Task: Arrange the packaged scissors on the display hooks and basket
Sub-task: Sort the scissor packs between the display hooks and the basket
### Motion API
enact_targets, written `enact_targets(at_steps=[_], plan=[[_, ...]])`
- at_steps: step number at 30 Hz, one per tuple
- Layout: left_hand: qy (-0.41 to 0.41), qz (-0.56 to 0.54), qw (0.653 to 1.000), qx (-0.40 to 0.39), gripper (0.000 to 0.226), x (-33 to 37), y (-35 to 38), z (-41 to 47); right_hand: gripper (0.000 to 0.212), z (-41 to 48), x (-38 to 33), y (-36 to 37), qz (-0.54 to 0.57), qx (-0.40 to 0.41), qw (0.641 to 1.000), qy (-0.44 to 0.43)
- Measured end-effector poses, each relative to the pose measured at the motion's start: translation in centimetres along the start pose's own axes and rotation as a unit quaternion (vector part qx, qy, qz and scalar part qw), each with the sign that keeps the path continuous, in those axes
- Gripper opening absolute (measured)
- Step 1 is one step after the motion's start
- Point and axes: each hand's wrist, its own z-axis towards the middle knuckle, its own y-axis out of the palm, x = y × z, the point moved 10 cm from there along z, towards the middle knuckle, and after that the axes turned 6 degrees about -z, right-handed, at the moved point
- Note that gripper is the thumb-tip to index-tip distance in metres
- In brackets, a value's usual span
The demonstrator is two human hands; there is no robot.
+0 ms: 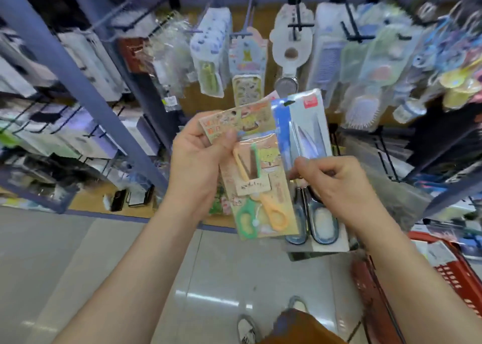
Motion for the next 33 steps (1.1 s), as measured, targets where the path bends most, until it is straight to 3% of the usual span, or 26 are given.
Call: enact_targets(at_steps=[5,12,16,18,21,25,27,30,33], plan=[[0.085,-0.046,0.993,-0.063,0.021,6.9,2.5,3.3,0.012,2.9,-9.2,0.0,-0.043,0.029,0.991,-0.122],[0.129,-0.043,0.985,-0.111,0.012,13.4,7.5,8.6,0.009,7.5,-16.9,-1.4,-0.067,0.044,0.965,-0.249],[0.163,-0.003,0.978,-0.128,0.002,16.9,9.9,11.5,0.013,9.9,-19.2,-3.0,-0.053,0.052,0.956,-0.283],[0.179,0.018,0.972,-0.152,0.005,18.3,11.4,12.4,0.025,10.9,-20.3,-3.7,-0.050,0.054,0.952,-0.296],[0.195,0.050,0.965,-0.167,0.006,19.8,13.0,13.1,0.068,12.2,-21.4,-4.2,-0.057,0.040,0.956,-0.286],[0.187,0.065,0.972,-0.129,0.003,19.9,13.2,14.6,0.072,14.5,-21.1,-4.1,-0.023,0.010,0.971,-0.238],[0.182,0.075,0.975,-0.100,0.003,19.7,12.8,15.8,0.065,15.3,-20.7,-4.0,-0.013,0.002,0.976,-0.218],[0.174,0.092,0.978,-0.075,0.007,19.9,12.6,17.6,0.027,16.1,-20.3,-4.2,0.028,0.004,0.984,-0.176],[0.179,0.123,0.974,-0.067,0.004,20.5,12.0,19.0,0.021,17.0,-20.4,-4.1,0.028,-0.004,0.986,-0.162]])
